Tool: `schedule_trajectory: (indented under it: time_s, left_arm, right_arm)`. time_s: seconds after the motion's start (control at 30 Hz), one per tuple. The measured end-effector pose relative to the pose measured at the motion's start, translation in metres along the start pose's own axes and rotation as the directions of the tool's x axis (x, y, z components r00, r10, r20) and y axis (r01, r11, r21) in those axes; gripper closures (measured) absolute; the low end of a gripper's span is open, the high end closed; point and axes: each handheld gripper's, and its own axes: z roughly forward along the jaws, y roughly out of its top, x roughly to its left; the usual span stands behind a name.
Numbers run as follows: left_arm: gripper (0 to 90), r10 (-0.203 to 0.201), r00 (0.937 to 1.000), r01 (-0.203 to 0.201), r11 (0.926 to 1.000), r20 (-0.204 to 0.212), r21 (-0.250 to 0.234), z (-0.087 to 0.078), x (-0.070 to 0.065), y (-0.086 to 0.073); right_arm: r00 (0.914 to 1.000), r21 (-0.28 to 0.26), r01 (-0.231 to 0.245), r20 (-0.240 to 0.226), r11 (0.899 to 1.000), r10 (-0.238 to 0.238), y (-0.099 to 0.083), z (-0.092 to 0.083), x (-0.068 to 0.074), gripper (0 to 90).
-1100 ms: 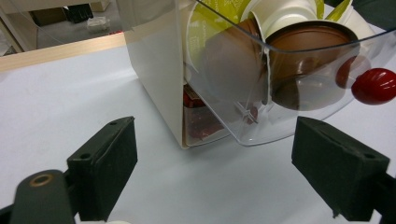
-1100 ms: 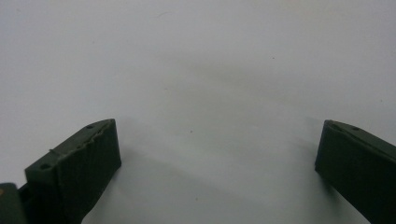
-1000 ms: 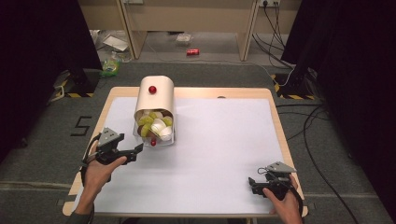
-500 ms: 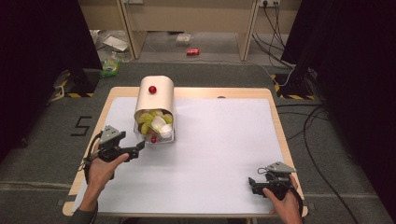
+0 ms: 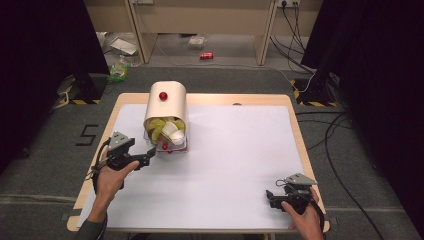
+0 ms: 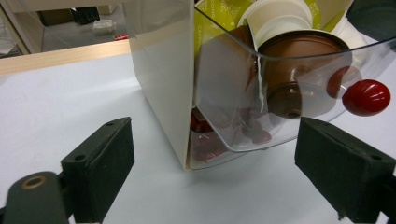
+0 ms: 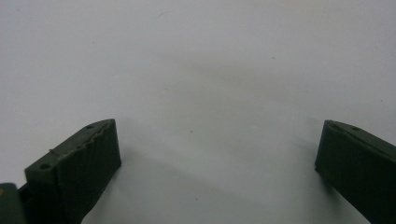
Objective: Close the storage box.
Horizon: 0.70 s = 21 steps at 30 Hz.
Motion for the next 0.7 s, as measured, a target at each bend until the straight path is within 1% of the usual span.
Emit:
schedule_trajectory:
  time_s: [0.1, 0.27, 0.5, 0.7]
  left_arm:
    - [11.9, -0.011, 0.9999, 0.011, 0.9999, -0.002, -0.002, 0.003, 0.002, 0.001]
    - [11.9, -0.019, 0.9998, 0.019, 0.9998, -0.006, -0.003, 0.006, 0.003, 0.003]
    - [11.9, -0.017, 0.9998, 0.017, 0.9999, -0.01, 0.0, 0.009, 0.004, 0.005]
    - [11.4, -0.022, 0.9997, 0.022, 0.9997, -0.008, 0.005, 0.011, 0.006, 0.007]
  right_arm:
    - [1.0, -0.001, 0.003, 0.0, 1.0, -0.003, 0.0, 0.0, 0.0, 0.4]
    - [1.0, 0.0, 0.001, -0.001, 1.0, -0.001, 0.0, 0.0, 0.0, 0.4]
    - [1.0, 0.0, -0.001, 0.0, 1.0, 0.001, 0.0, 0.0, 0.0, 0.4]
    - [1.0, 0.0, 0.0, -0.001, 1.0, 0.0, 0.0, 0.0, 0.0, 0.4]
